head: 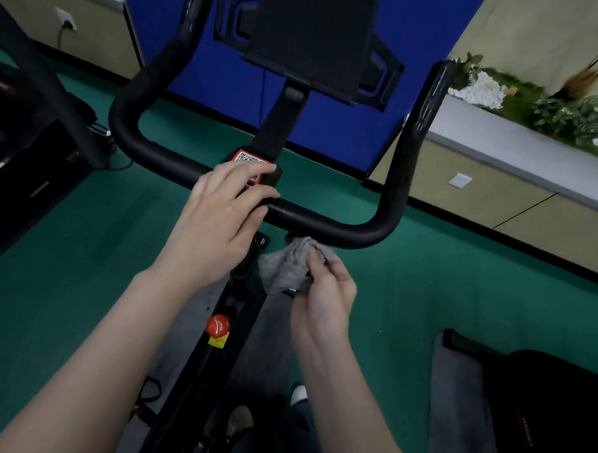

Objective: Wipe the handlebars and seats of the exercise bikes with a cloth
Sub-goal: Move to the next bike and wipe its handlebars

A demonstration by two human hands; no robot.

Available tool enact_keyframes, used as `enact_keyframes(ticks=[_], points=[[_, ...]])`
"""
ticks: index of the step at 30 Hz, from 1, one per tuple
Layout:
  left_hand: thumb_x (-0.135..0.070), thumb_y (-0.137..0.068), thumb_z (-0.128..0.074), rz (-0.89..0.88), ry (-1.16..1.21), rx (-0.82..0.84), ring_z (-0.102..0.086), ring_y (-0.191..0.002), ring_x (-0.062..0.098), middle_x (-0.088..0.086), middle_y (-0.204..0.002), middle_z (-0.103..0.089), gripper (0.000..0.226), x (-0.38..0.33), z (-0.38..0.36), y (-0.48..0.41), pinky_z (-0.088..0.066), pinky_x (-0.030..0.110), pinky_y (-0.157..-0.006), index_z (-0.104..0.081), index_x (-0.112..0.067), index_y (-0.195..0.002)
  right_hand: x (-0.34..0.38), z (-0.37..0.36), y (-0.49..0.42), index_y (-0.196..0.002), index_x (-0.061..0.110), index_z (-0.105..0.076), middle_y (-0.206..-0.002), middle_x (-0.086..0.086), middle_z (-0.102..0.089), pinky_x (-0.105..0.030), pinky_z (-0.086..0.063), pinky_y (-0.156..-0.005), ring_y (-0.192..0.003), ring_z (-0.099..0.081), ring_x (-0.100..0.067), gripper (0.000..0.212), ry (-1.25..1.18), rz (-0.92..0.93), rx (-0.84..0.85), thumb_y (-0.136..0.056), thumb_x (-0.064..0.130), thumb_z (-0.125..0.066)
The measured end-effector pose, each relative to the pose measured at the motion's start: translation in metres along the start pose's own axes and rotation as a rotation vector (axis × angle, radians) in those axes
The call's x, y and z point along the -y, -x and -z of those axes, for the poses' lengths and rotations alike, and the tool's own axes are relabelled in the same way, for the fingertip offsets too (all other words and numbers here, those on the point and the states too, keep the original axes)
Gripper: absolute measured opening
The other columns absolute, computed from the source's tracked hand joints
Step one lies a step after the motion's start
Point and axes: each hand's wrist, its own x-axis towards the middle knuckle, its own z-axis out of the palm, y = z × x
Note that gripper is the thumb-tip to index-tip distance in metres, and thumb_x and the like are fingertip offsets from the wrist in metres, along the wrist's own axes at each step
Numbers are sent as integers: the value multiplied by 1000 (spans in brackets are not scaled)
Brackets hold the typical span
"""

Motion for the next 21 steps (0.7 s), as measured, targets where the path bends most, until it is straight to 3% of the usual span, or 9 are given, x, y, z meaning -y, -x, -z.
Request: enact_keyframes(ticks=[3, 8, 14, 19, 21], points=[[-29, -94, -40, -7, 2, 2, -33, -130, 17, -3, -137, -47, 33, 1, 1, 0, -17, 27, -107, -62, -15, -115, 13, 16, -1, -97, -5, -63, -78, -5, -73, -24, -58, -65, -72, -70, -13, 11, -44, 61, -72, -88, -8, -58], [-36, -94, -45, 3, -74, -65, -41, -126, 24, 3, -130, -54, 36, -13, -5, -2, -23, 36, -106, -64, -11, -112, 33, 26, -12, -113, 4, -60, -106, -5, -68, -26, -54, -88, -99, -67, -14, 23, 25, 335, -254, -90, -1, -59], [-52, -90, -51, -54, -145, -52, -55, -113, 19, -4, -110, -64, 44, -29, -20, -7, -27, 36, -108, -66, -15, -110, 9, 21, -8, -103, 16, -57, -105, -6, -62, -12, -48, -78, -91, -61, -3, 19, 381, 711, -355, -89, 4, -63], [-55, -85, -56, -53, -143, -81, -58, -103, 16, -8, -103, -65, 44, -25, -23, -8, -26, 34, -108, -67, -18, -107, 23, 25, -20, -106, 2, -62, -110, -12, -58, -24, -46, -95, -110, -57, -28, 25, 589, 1024, -304, -84, -10, -59], [-53, -83, -60, -44, -130, -98, -59, -101, 16, -8, -101, -65, 42, -25, -23, -8, -28, 35, -107, -67, -18, -105, 36, 27, -29, -106, -3, -63, -109, -6, -57, -19, -44, -95, -112, -56, -29, 25, 689, 1120, -257, -83, -11, -60]])
